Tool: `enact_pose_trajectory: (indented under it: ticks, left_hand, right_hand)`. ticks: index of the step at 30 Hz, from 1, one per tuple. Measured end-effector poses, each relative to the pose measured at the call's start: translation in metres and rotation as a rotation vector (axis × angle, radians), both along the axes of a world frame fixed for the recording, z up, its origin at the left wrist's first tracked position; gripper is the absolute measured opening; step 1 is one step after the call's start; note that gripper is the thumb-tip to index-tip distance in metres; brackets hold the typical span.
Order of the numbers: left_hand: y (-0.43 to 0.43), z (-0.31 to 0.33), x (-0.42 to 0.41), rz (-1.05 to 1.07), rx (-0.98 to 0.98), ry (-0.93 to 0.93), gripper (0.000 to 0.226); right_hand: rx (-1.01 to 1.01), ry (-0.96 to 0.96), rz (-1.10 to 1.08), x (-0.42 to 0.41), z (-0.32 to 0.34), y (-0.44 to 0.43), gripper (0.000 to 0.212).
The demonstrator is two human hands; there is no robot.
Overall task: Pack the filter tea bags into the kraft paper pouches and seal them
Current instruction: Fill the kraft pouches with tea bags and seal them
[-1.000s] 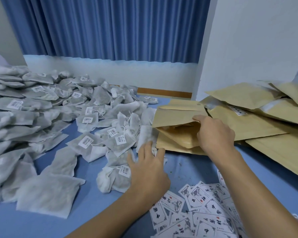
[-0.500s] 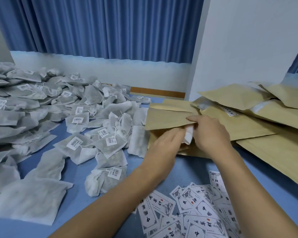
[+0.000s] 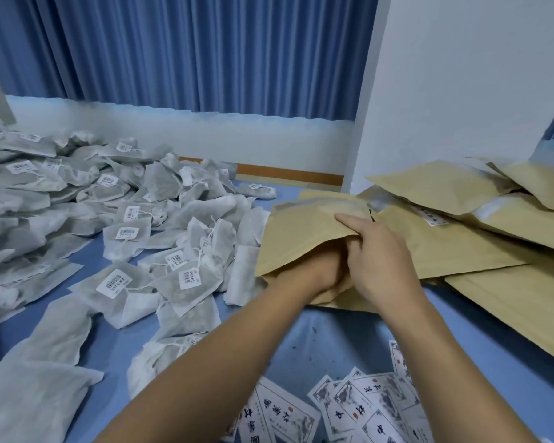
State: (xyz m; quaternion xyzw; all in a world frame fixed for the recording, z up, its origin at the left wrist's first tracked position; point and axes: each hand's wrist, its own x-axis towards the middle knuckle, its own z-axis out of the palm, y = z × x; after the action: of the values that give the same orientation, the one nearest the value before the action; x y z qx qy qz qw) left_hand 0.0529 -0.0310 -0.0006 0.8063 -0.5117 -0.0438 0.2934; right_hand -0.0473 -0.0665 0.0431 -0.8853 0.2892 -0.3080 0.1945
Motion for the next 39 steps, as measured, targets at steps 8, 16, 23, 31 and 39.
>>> enact_pose_trajectory:
  ticks: [8, 16, 23, 31, 39]
  left_hand:
    - [0.103, -0.026, -0.018, -0.072, -0.604, -0.593, 0.021]
    - [0.13, -0.043, 0.002, 0.555, -0.345, 0.012, 0.081]
    - [0.131, -0.03, 0.0, 0.557, -0.825, 0.117, 0.032]
    - [0.134, -0.024, -0.033, 0.002, -0.806, -0.63, 0.02]
    - [0.034, -0.002, -0.005, 0.206, 0.092, -0.103, 0.041]
  right_hand:
    - [-0.041, 0.062, -0.143, 0.004, -0.012, -0.002, 0.059]
    - [-0.041, 0.1, -0.179, 0.004, -0.014, -0.001, 0.058]
    - [-0.012, 0.078, -0.169, 0.003, -0.013, -0.002, 0.053]
    - [0.033, 0.112, -0.138, 0.003, -0.006, 0.0, 0.056]
    - [0.046, 0.059, -0.031, 0.0, 0.002, 0.008, 0.057]
